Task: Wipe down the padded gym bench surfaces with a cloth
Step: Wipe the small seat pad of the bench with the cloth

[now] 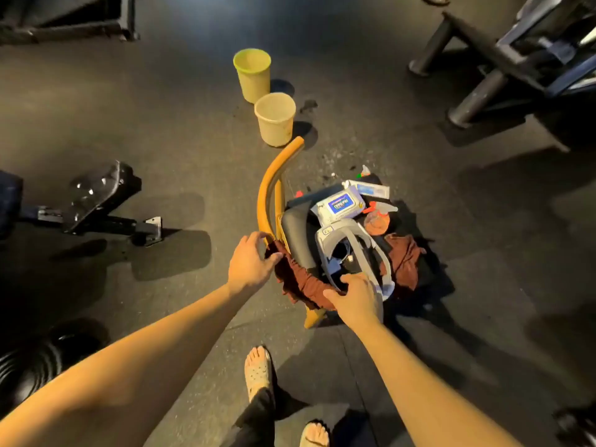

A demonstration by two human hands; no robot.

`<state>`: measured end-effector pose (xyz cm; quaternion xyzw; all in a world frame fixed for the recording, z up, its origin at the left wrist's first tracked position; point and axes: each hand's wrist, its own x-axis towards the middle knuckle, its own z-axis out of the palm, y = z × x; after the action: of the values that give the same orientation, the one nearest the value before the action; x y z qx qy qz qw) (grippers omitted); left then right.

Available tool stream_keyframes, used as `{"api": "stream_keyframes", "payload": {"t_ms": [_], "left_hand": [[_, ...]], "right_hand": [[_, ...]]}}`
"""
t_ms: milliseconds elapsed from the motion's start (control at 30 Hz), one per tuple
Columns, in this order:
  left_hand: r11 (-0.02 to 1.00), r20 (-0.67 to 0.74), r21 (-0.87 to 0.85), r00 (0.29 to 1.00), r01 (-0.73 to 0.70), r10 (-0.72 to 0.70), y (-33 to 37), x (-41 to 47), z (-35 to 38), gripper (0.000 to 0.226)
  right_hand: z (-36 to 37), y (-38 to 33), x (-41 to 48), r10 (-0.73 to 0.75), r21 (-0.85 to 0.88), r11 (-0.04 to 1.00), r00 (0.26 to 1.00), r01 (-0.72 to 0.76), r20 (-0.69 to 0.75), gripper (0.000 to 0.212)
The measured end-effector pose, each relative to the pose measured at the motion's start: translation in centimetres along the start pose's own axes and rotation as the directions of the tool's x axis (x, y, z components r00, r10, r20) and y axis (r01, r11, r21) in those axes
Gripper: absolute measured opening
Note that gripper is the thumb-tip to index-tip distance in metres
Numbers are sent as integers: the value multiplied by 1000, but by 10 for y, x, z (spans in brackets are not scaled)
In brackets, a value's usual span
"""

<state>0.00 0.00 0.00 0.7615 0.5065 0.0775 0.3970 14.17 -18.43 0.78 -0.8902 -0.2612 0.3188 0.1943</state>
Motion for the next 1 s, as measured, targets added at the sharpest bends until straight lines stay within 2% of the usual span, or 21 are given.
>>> {"api": "stream_keyframes", "payload": {"t_ms": [100,200,333,400,467,533,667,833,900,1000], "left_hand": [[998,8,-69,1000,16,-15,-1,13,-1,49],[998,23,-62,999,32,-31,-2,15,0,39],[984,79,-72,984,163,-157,1,23,4,16],[966,159,-127,966,224,-203,-1,29,3,12],[960,206,-157,958,232,-198,-5,35,-6,12],[939,219,-253,959,232,-178,-6,41,-20,14],[823,198,-500,960,270,-195,-4,49,-65,16],[710,158,-660,969,246,-190,-12,54,-122,15],[636,165,-725,963,264,-211,-17,51,-146,8],[526,188,-803,957,280,-222,-23,41,-181,20]], "right_hand": [[2,3,7,14,-37,999,999,-15,-35,33],[3,7,2,42,-121,992,998,-47,-48,30],[6,-1,0,-46,-289,957,992,10,-120,8],[8,-4,4,-33,-288,958,993,-3,-117,21],[7,-11,10,8,-250,968,995,-33,-101,21],[5,-21,19,24,-178,983,993,-45,-117,17],[-6,-52,42,53,60,997,988,-44,-148,15],[-39,-120,67,-157,240,955,984,172,-80,8],[-63,-154,66,-234,395,891,972,223,-21,2],[-89,-188,67,-363,660,717,928,224,80,20]]}}
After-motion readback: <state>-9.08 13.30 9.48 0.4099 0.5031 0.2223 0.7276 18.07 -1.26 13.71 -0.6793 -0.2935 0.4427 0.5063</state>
